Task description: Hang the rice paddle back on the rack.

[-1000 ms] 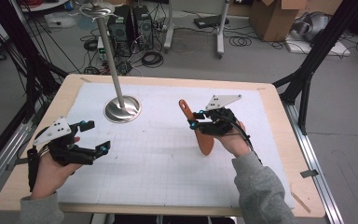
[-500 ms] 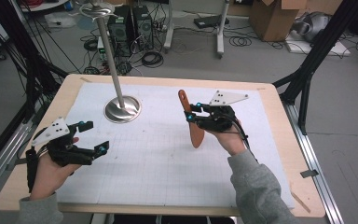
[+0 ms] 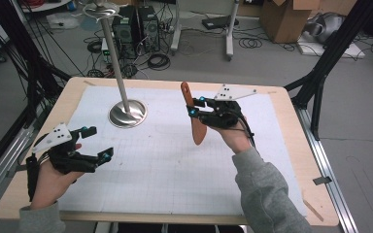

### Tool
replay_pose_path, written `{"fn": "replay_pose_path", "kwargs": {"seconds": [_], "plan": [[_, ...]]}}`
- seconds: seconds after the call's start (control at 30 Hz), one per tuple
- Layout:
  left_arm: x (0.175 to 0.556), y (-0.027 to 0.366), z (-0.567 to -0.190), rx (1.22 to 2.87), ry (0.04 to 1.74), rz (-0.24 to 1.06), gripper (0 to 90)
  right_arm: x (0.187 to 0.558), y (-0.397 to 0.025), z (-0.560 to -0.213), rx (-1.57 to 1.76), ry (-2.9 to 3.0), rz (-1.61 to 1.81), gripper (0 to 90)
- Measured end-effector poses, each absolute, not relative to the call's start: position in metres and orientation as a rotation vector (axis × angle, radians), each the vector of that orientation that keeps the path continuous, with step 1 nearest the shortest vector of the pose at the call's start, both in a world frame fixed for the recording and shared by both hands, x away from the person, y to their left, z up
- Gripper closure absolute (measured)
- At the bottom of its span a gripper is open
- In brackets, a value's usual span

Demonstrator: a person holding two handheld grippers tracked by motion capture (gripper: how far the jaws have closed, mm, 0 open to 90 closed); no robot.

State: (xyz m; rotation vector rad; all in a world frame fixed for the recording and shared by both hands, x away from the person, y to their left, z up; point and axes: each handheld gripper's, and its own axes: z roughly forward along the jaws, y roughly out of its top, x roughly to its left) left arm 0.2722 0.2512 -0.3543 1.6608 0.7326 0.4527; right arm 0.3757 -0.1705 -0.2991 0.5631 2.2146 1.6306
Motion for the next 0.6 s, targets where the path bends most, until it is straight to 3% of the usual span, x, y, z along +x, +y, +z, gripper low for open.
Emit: {"fn": "replay_pose_path", "kwargs": {"seconds": [0.6], "plan": [[0.265,0.255,-0.355,1.648,0.742,0.456,1.8,0.394,-0.142,-0.274,0.564,2.201,1.707,65.4]]}}
